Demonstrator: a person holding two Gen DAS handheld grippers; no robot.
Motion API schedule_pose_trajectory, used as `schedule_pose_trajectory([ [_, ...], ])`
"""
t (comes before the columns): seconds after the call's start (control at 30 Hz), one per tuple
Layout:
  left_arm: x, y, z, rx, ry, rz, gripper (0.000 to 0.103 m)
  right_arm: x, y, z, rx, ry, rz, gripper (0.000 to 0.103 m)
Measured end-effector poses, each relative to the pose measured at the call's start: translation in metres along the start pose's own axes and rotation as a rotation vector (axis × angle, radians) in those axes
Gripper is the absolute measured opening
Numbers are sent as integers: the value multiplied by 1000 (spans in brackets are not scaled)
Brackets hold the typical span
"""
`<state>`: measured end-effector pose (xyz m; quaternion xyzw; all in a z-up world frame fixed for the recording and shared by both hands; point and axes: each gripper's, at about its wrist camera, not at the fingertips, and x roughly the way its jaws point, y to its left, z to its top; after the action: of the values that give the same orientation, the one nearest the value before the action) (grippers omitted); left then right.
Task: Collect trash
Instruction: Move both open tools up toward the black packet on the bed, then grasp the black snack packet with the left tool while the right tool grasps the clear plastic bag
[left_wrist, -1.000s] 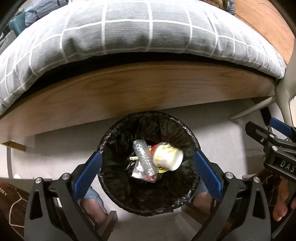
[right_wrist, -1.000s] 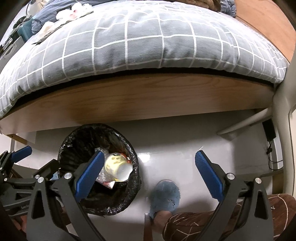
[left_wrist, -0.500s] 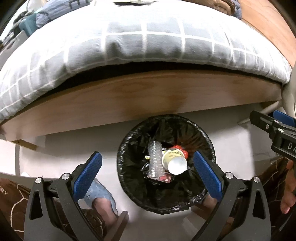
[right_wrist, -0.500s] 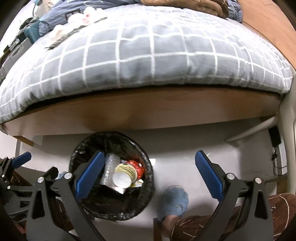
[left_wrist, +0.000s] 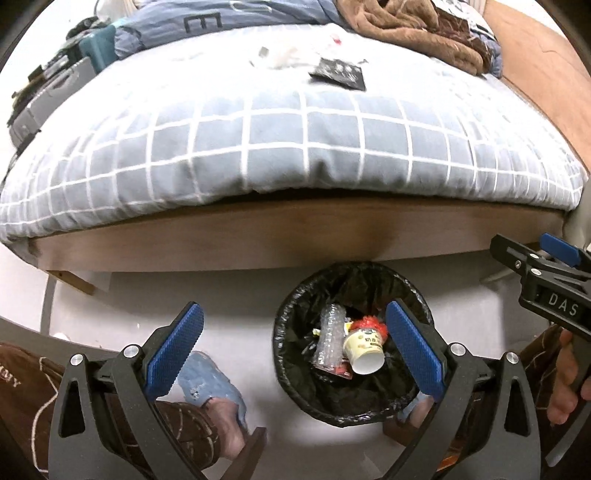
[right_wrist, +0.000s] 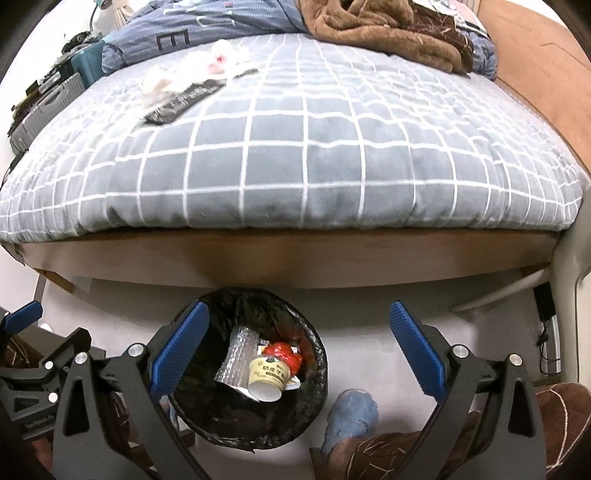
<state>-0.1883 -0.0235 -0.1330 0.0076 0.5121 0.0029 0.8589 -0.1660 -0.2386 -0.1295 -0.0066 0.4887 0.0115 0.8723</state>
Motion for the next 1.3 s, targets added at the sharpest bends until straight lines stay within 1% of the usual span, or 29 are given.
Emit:
schedule_pose_trajectory([
  [0.07,-7,3,3,-10,-4,-6,97,-4,1,4,0,-8,-2,94],
  [0.2,-23,6,14,-2,-47,-3,97,-18,5,15,1,-42,-4,94],
  [0.3,-25,5,26,8,-67,-4,97,-28,4,28,-6,-81,-7,94],
  [0.47,-16,10,61,8,-92,-7,97,-36,-2,53,12,-114,15,94],
  [0.53,-12,12,76,-2,-101,-8,97,-37,-4,67,6,-141,2,94],
  [0.63,-1,14,99,4,-119,10,97,-32,-9,82,19,-146,10,94],
  [0.77,18,13,128,-1,-126,6,97,-22,-11,101,19,-163,13,94],
  [0.97,38,-5,173,24,-162,-16,97,1,-14,136,12,-176,4,94],
  [1.1,57,-22,199,55,-169,-13,96,21,-19,164,7,-182,-14,94],
  [1.2,72,-37,212,103,-157,7,93,35,-23,180,11,-176,-18,94],
  [1.3,87,-44,220,109,-125,-2,87,49,-27,192,10,-160,-22,94],
])
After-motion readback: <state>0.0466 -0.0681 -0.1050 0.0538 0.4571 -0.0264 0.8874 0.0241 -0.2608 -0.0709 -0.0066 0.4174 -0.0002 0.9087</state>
